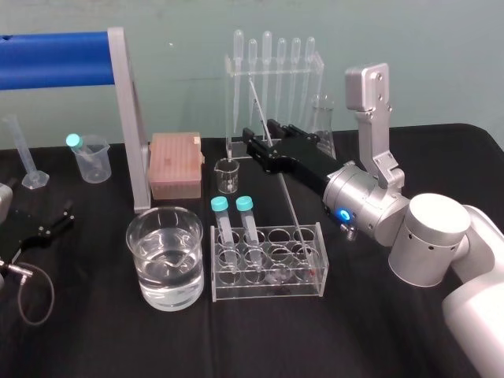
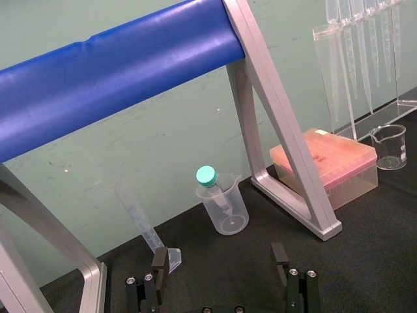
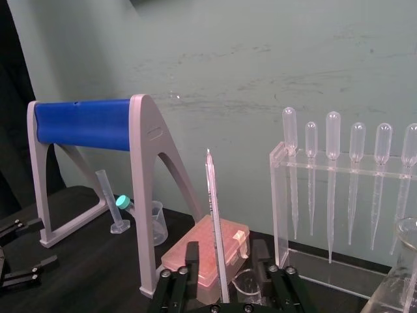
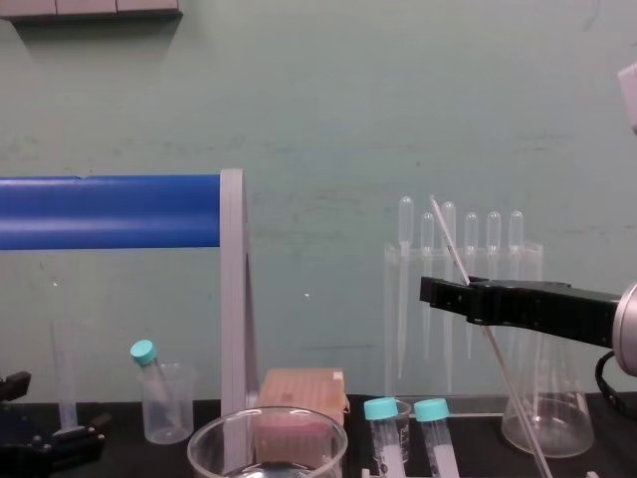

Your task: Hold the thermometer with one hand and immerse one end into the beaker, then reinsert it into the test tube rack.

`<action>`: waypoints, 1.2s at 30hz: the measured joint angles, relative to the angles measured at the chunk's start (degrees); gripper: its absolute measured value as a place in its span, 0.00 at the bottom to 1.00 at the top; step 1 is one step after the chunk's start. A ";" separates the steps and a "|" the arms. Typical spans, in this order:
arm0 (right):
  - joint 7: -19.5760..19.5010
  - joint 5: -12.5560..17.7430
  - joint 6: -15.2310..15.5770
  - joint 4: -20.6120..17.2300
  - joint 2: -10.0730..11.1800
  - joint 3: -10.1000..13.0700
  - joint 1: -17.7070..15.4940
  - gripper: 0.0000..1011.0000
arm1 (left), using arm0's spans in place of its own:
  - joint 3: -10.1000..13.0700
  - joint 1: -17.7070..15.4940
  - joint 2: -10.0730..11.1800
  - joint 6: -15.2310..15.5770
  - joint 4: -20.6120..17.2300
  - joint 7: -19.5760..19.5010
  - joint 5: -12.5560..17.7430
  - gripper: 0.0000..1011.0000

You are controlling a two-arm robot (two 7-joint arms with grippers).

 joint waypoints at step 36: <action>0.00 -0.07 -0.23 0.00 0.00 0.00 -0.02 0.06 | 0.00 0.00 0.00 0.00 0.00 0.00 0.00 1.00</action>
